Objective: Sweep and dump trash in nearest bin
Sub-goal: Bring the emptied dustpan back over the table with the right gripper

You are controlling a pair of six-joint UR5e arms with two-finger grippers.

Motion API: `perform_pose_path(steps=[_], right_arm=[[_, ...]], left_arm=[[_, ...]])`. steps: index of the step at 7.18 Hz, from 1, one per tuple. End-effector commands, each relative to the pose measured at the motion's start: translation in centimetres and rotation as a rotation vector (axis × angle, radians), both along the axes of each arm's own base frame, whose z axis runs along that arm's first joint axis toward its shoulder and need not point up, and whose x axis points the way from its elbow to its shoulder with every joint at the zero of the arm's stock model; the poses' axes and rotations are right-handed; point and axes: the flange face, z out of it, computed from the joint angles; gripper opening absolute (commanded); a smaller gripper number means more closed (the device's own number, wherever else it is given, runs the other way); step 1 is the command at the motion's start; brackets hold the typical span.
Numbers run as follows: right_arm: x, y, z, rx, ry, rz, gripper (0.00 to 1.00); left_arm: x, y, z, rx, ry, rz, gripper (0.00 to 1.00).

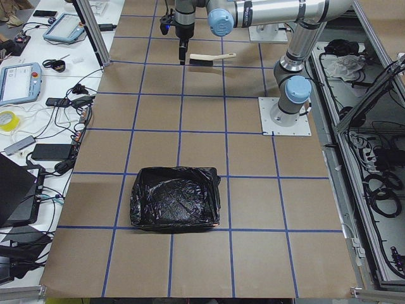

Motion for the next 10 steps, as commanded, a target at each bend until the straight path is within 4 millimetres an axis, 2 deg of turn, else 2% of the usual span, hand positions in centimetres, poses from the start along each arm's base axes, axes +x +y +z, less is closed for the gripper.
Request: perform_pose_path(steps=[1, 3, 4, 6, 7, 8, 9, 10], right_arm=[[12.0, -4.2, -1.4, -0.092, -0.087, -0.053, 0.00], [21.6, -7.5, -3.6, -0.152, -0.263, -0.204, 0.00], [27.2, -9.0, -5.1, -0.173, -0.307, -0.295, 0.00], [39.2, -10.9, -6.5, -0.231, -0.325, -0.445, 0.00], [43.6, -11.4, -7.7, -0.237, -0.383, -0.525, 0.00], [45.3, -12.0, -9.3, -0.227, -0.435, -0.629, 0.00], [48.0, -12.0, -10.1, -0.221, -0.447, -0.669, 0.00], [51.7, -11.6, -10.0, -0.241, -0.450, -0.692, 0.00]], left_arm=[[-0.4, 0.0, -0.3, 0.009, 0.000, -0.009, 1.00], [-0.5, 0.4, 0.2, 0.002, -0.009, -0.008, 1.00], [-0.5, 0.4, 0.1, 0.005, -0.008, -0.008, 1.00], [-0.5, 0.5, 0.1, 0.010, -0.007, -0.008, 1.00], [-0.5, 0.6, 0.0, 0.011, -0.007, -0.011, 1.00], [-0.5, 0.6, -0.1, 0.015, -0.008, -0.013, 1.00], [-0.5, 0.7, 0.0, 0.013, -0.010, -0.019, 1.00], [-0.4, 0.7, 0.0, 0.015, -0.012, -0.023, 1.00]])
